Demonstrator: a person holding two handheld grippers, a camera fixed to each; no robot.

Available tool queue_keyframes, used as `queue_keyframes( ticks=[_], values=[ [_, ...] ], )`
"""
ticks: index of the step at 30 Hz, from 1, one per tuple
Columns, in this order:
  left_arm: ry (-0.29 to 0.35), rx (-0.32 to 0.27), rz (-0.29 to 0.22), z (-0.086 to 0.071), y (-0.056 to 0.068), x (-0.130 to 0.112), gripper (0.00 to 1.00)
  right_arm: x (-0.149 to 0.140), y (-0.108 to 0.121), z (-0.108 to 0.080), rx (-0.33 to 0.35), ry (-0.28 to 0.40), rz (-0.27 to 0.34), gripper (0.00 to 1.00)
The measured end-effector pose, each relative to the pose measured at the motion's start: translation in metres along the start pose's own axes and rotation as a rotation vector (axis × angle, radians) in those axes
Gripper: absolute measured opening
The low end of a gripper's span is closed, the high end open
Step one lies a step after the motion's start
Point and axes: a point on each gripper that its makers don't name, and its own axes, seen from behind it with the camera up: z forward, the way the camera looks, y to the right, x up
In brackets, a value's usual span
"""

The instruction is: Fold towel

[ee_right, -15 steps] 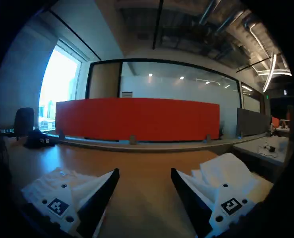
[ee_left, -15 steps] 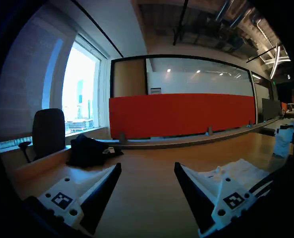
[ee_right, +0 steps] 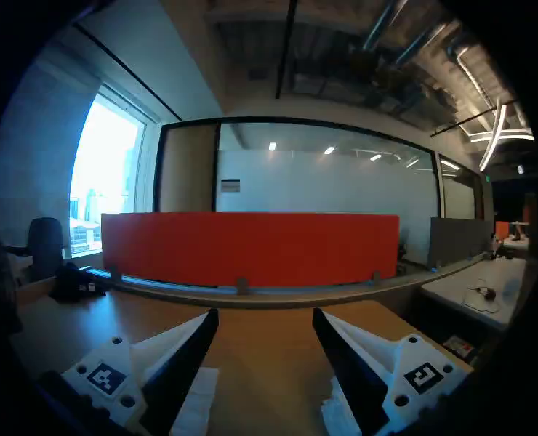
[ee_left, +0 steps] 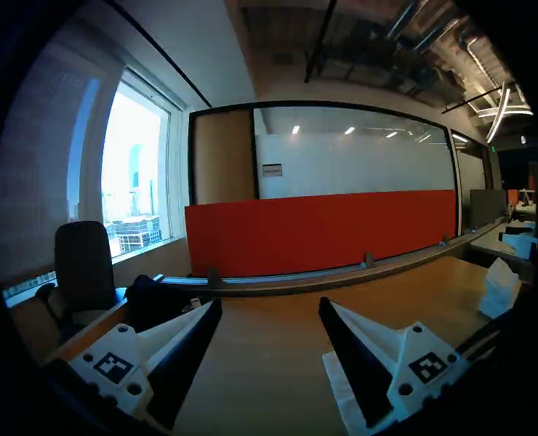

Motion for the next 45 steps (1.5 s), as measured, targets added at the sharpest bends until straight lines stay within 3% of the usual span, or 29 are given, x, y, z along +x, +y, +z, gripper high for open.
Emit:
queue_keyframes(
  ticks=[6,14,26,32,38,45],
  values=[
    [-0.020,-0.018,-0.005,0.003,0.007,0.024,1.00,0.024,0.001,0.001,0.006,-0.014,0.010,1.00],
    [-0.063,-0.065,0.013,0.006,0.021,0.033,0.99,0.039,-0.010,0.002,0.052,-0.041,-0.022,1.00],
    [-0.183,-0.202,0.089,-0.001,0.042,0.014,0.99,0.025,-0.049,-0.009,0.221,-0.164,-0.090,1.00],
    [-0.229,-0.280,0.139,-0.009,0.053,0.010,1.00,0.017,-0.064,-0.020,0.318,-0.226,-0.152,1.00],
    [-0.253,-0.314,0.152,-0.013,0.059,0.006,0.99,0.012,-0.068,-0.025,0.370,-0.264,-0.186,1.00],
    [-0.316,-0.359,0.173,-0.018,0.070,-0.019,0.99,-0.008,-0.070,-0.034,0.425,-0.329,-0.219,1.00]
  ],
)
